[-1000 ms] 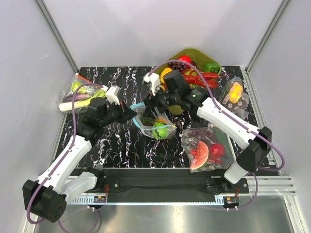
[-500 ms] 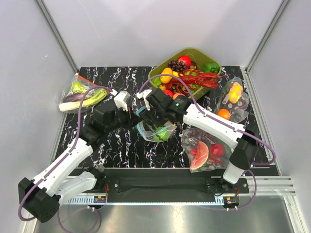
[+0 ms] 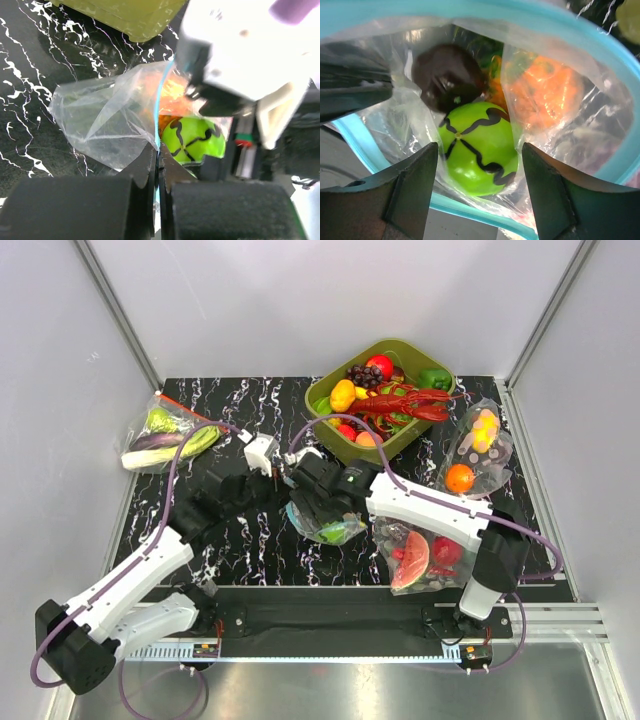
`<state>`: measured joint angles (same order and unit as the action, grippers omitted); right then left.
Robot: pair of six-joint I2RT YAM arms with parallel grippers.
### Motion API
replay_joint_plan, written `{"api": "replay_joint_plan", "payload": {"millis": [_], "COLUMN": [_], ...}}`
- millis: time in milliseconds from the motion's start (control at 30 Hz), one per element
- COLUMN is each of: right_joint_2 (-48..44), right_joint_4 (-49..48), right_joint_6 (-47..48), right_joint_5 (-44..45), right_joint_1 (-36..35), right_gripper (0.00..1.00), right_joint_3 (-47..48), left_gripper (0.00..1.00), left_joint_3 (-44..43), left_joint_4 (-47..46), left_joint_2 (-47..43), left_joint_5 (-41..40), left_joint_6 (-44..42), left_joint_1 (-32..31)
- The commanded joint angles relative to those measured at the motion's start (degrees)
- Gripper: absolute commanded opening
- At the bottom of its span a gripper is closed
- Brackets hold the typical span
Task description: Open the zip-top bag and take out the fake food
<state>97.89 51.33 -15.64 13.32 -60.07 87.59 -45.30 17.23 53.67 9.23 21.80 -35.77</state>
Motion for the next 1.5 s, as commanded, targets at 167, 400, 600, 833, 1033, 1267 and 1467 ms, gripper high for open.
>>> {"api": "replay_joint_plan", "payload": {"millis": [167,400,600,833,1033,1267,1467], "right_joint_2": [-1.47,-2.96,-4.98,-5.51,-4.11,-8.14,-7.37], "right_joint_4": [0.88,-10.10,-21.09,-33.02,-40.16,-39.47,-39.20], "right_joint_6": [-11.07,-14.51,-13.72,-8.98,-6.43,-5.10,-4.05], "right_joint_5": [3.46,8.54,15.06,16.39,14.89,16.82,17.70], "right_joint_1": [-4.96,-6.37,-6.37,-6.46,-6.11,-5.93,-6.02], "right_gripper": [0.79,0.83,0.85,0.88,0.93,0.92,0.91], "right_joint_3": [-3.91,-12.78,-18.76,-24.57,-27.91,-26.42,-24.66], "left_gripper": [0.00,0.00,0.00,0.00,0.00,0.00,0.00], "left_joint_3": [-0.32,-0.23,1.70,5.13,5.31,5.22,5.48], "left_joint_4": [-1.85,-1.06,-2.03,-2.91,-2.20,-2.21,-2.38], "left_joint_2": [-1.81,-2.08,-0.32,2.66,6.88,9.26,9.17], "left_joint_5": [-2.73,-2.91,-4.66,-8.97,-10.73,-10.64,-10.12], "left_joint_6": [-1.15,-1.15,0.17,1.84,2.54,2.63,2.54], "left_joint_1": [-0.88,-1.32,-1.50,-1.41,-1.50,-1.50,-1.41]}}
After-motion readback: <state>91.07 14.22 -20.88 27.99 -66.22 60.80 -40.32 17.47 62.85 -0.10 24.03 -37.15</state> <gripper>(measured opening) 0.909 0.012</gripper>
